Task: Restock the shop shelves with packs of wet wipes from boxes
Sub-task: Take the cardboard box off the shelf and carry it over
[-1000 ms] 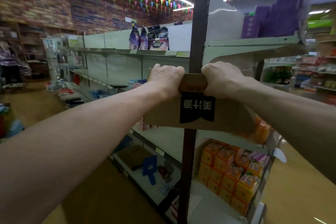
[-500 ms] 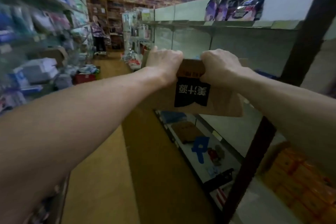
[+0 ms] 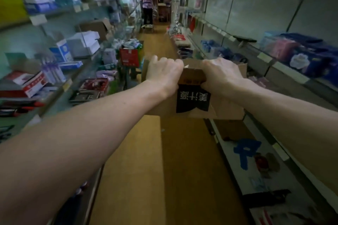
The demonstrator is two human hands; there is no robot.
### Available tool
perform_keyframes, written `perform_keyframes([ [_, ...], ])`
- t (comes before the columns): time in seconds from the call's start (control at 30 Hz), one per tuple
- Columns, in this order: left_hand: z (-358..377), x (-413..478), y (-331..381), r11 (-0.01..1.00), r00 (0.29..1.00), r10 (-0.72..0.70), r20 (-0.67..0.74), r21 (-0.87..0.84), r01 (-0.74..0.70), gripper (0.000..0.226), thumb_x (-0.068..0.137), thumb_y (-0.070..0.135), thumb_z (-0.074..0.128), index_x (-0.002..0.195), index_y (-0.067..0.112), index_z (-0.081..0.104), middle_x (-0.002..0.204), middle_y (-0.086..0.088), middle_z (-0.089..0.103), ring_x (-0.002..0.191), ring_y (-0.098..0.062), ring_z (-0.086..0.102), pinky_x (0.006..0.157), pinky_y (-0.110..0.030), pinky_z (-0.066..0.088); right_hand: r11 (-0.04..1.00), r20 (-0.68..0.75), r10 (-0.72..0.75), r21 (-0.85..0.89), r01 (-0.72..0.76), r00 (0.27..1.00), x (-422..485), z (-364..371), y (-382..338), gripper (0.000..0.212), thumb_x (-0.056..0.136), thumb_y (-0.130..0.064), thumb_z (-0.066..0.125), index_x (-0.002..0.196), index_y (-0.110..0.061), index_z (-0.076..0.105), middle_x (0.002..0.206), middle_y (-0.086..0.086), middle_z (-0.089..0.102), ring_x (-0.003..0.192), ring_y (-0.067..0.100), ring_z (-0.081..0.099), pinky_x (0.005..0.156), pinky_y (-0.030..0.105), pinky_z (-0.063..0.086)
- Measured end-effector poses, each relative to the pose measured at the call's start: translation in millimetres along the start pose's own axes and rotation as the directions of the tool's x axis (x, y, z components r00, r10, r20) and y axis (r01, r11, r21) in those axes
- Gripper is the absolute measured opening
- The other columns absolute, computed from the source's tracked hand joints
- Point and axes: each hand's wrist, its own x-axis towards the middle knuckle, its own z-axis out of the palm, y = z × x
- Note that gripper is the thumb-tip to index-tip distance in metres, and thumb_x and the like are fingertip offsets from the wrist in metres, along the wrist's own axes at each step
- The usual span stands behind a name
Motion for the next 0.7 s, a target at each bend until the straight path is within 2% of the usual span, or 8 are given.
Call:
perform_keyframes([
  [0.1,34,25,-13,0.999,0.997,-0.05,0.054,0.0,0.05,0.029,0.084,0.026,0.066,0.108,0.016,0.053,0.11,-0.006,0.063,0.107,-0.029,0.056,0.091,-0.042,0.035,0.999,0.02,-0.043,0.001,0.043,0.999,40,29,3,0.02,0.088,-0.017,0.061,0.107,-0.014,0.054,0.092,0.007,0.055,0.094,0.029,0.056,0.069,0.035,0.041],
  [0.23,79,54,-36,0.995,0.988,-0.103,0.112,0.018,0.102,0.028,0.085,0.025,0.066,0.108,0.017,0.052,0.11,-0.007,0.063,0.107,-0.029,0.056,0.091,-0.041,0.034,0.997,0.055,-0.079,0.015,0.078,0.995,92,69,-1,0.018,0.087,-0.014,0.06,0.104,-0.013,0.053,0.087,0.006,0.05,0.088,0.027,0.051,0.067,0.035,0.036],
  [0.4,133,88,-82,0.987,0.972,-0.157,0.176,0.066,0.147,0.03,0.086,0.027,0.065,0.112,0.017,0.052,0.112,-0.006,0.062,0.109,-0.028,0.055,0.093,-0.041,0.035,0.989,0.084,-0.142,0.05,0.139,0.986,162,120,-22,0.019,0.088,-0.014,0.061,0.105,-0.014,0.055,0.098,0.008,0.06,0.094,0.026,0.055,0.071,0.035,0.042],
  [0.5,169,113,-117,0.984,0.964,-0.174,0.201,0.075,0.162,0.032,0.087,0.027,0.066,0.114,0.017,0.052,0.113,-0.006,0.062,0.11,-0.028,0.055,0.097,-0.042,0.034,0.984,0.11,-0.169,0.067,0.163,0.979,211,150,-39,0.021,0.088,-0.015,0.061,0.108,-0.013,0.055,0.103,0.008,0.061,0.097,0.026,0.056,0.07,0.034,0.04],
  [0.7,233,175,-192,0.984,0.952,-0.169,0.253,0.098,0.149,0.037,0.085,0.029,0.068,0.116,0.017,0.051,0.113,-0.005,0.062,0.108,-0.027,0.055,0.095,-0.042,0.035,0.984,0.168,-0.158,0.108,0.141,0.973,312,200,-71,0.023,0.089,-0.019,0.062,0.109,-0.011,0.054,0.104,0.009,0.062,0.098,0.025,0.054,0.074,0.034,0.042],
])
